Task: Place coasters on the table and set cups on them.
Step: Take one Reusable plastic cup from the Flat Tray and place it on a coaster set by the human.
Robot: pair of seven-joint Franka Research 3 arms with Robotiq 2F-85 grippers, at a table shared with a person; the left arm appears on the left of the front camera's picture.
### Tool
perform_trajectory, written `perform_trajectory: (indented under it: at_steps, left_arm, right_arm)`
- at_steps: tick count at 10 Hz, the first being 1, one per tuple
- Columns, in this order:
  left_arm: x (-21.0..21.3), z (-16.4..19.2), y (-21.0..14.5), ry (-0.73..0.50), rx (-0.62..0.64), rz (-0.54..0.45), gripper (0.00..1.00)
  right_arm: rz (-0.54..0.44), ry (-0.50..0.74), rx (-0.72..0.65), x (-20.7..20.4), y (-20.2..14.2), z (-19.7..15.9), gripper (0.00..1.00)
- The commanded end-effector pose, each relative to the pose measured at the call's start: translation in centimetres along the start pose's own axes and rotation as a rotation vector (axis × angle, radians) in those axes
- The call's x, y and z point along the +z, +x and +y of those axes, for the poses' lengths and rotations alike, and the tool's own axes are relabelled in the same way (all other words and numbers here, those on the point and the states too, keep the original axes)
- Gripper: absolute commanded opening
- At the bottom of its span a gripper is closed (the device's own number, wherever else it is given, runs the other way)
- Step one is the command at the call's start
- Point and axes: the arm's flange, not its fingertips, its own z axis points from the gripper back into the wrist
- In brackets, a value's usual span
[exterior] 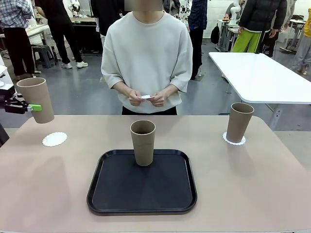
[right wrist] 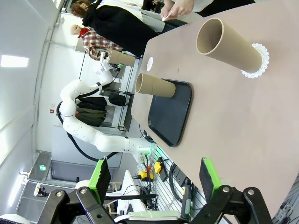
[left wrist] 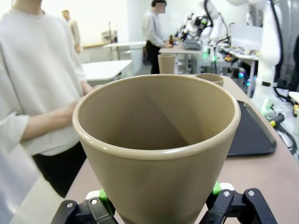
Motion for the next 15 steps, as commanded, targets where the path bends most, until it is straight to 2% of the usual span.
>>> perform_trajectory:
  at_steps: [1, 3, 15]
  left_arm:
    - [0.8, 0.3, -0.9, -0.067, -0.035, -0.026, 0.85]
    - [0.9, 0.2, -1.9, -0.071, -0.053, -0.050, 0.85]
    - [-2.1, 1.4, -7.7, -0.089, 0.025, 0.002, 0.85]
  right_arm:
    - [0.002, 0.003, -0.011, 0.0, 0.0, 0.1, 1.00]
    - [0.002, 0.003, -0.011, 0.0, 0.0, 0.1, 1.00]
    - [0.002, 0.003, -0.011, 0.0, 0.0, 0.1, 1.00]
